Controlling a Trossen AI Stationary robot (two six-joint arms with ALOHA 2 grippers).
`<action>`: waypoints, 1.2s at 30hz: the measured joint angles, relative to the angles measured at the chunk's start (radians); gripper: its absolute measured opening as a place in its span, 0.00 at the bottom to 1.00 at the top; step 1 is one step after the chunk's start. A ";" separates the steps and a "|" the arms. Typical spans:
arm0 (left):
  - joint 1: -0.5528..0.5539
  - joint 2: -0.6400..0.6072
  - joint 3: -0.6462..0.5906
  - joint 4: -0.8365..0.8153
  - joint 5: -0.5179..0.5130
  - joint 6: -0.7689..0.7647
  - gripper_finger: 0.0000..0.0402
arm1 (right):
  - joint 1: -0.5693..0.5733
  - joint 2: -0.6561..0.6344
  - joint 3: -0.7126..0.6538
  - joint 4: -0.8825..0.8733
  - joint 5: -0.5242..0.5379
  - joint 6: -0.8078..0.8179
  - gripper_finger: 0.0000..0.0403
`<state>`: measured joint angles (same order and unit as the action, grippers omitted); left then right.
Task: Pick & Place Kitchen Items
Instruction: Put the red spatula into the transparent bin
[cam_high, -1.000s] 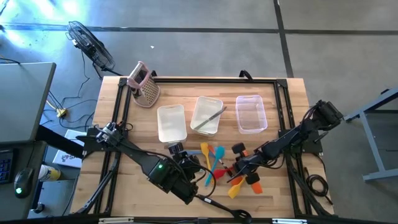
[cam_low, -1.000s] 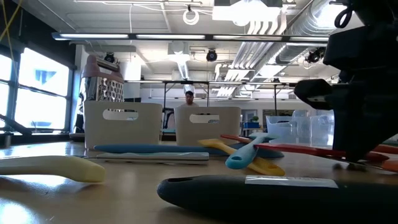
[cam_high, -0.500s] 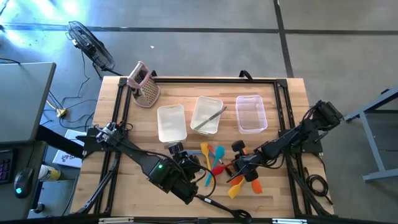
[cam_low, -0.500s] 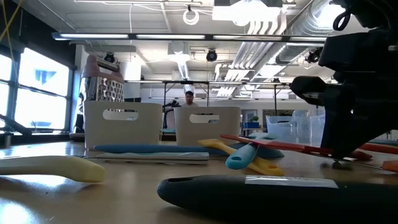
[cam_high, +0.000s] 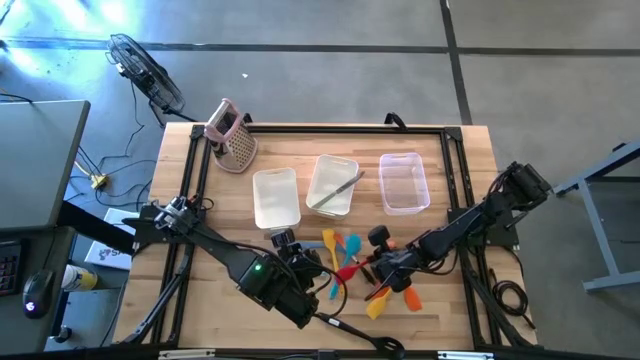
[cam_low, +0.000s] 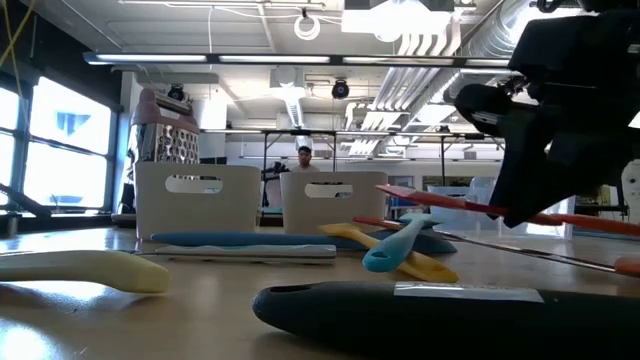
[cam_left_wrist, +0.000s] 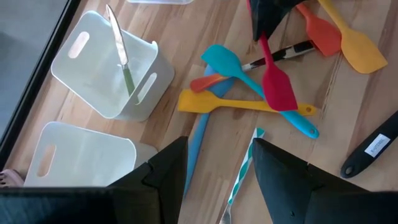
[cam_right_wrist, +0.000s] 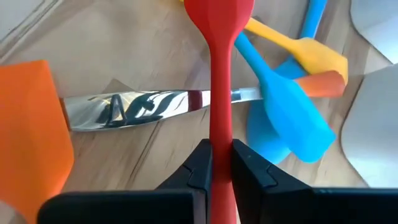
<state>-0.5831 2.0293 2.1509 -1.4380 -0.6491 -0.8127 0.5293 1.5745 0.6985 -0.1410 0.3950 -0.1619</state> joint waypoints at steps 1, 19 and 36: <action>0.000 0.000 0.000 0.000 0.000 0.000 0.43 | 0.000 0.000 0.002 0.000 0.000 0.000 0.07; 0.000 0.000 0.000 -0.004 -0.043 0.008 0.43 | -0.002 -0.016 0.004 -0.007 0.334 -0.053 0.07; 0.000 0.000 0.000 -0.028 -0.061 0.023 0.43 | 0.022 -0.447 0.004 -0.072 0.651 0.060 0.07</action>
<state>-0.5831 2.0293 2.1509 -1.4663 -0.7096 -0.7899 0.5509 1.1279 0.7025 -0.2129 1.0458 -0.1022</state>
